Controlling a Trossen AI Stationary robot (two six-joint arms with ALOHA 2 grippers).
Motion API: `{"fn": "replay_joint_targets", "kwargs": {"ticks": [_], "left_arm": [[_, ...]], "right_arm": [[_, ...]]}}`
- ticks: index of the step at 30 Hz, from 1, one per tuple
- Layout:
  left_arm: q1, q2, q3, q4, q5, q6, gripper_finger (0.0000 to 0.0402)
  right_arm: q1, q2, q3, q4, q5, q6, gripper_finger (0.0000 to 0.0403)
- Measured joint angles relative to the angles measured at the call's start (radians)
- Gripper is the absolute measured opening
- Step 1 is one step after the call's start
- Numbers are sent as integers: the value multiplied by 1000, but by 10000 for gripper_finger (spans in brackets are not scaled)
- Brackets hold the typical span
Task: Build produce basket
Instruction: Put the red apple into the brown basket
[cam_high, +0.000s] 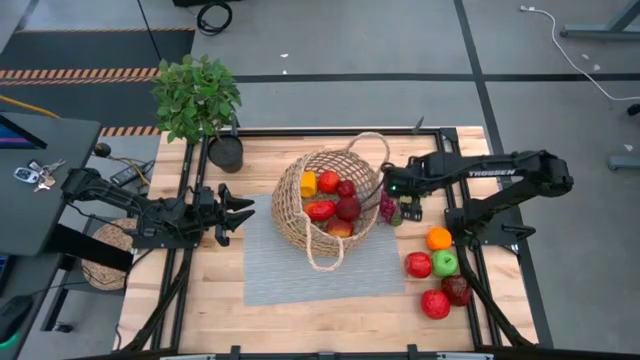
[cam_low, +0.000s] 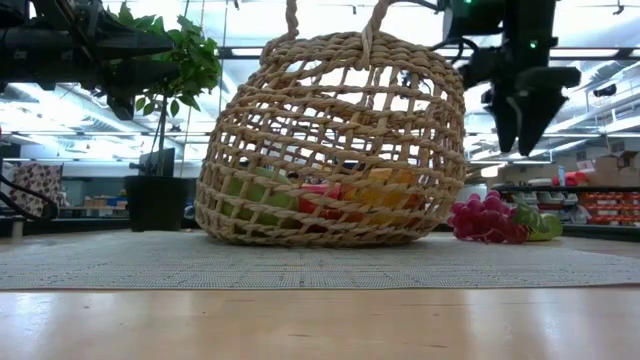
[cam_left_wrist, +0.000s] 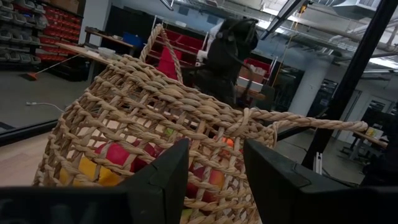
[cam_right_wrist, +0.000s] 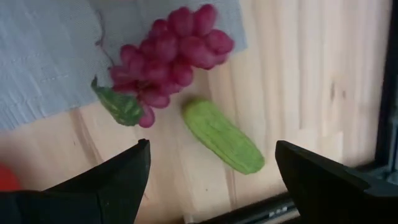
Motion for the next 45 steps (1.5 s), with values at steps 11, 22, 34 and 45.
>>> {"fn": "replay_joint_targets", "kwargs": {"ticks": [11, 22, 34, 45], "left_arm": [[0, 0, 0, 0, 0, 0, 160], [0, 0, 0, 0, 0, 0, 160], [0, 0, 0, 0, 0, 0, 160], [0, 0, 0, 0, 0, 0, 160]], "right_arm": [[108, 0, 25, -12, -118, 201, 348], [458, 0, 33, 87, -169, 671, 348], [676, 290, 210, -9, -165, 895, 348], [694, 370, 206, -83, -149, 988, 395]]}}
